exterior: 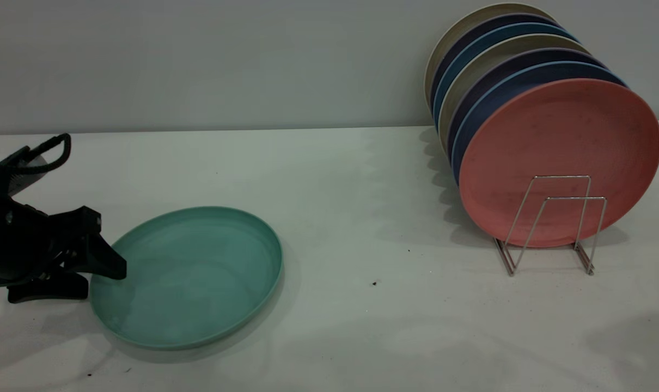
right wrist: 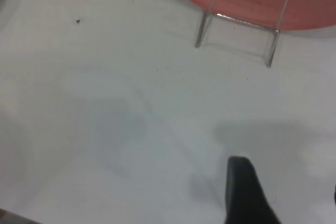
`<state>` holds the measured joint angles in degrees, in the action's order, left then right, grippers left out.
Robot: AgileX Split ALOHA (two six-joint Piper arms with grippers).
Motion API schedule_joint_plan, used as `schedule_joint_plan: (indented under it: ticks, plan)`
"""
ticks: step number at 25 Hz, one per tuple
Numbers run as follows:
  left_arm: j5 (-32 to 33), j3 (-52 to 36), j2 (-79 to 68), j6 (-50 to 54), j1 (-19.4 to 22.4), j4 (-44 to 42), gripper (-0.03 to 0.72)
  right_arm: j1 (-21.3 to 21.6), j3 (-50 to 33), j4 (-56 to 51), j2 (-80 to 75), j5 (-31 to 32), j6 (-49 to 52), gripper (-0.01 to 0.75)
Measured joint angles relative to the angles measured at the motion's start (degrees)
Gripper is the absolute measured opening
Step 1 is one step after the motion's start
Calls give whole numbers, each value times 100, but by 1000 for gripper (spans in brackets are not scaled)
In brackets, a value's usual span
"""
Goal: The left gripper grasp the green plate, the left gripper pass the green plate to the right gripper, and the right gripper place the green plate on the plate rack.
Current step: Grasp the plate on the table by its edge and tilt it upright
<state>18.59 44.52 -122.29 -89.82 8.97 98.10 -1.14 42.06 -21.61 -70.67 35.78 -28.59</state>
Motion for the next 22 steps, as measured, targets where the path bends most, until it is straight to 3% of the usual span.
schedule_joint_plan:
  ticks: [6, 11, 14, 19, 22]
  plan:
    - [273, 61, -265, -13, 0, 65, 562, 0, 0, 0, 0, 0, 0, 425]
    - [288, 68, -322, -41, 0, 128, 485, 0, 0, 0, 0, 0, 0, 425]
    - [288, 74, -363, -41, 0, 155, 375, 0, 0, 0, 0, 0, 0, 425]
    - [158, 116, -390, -212, 0, 290, 71, 0, 0, -11, 0, 17, 0, 425]
    - [141, 193, -355, -264, 0, 298, 21, 0, 0, -160, 0, 152, 0, 425]
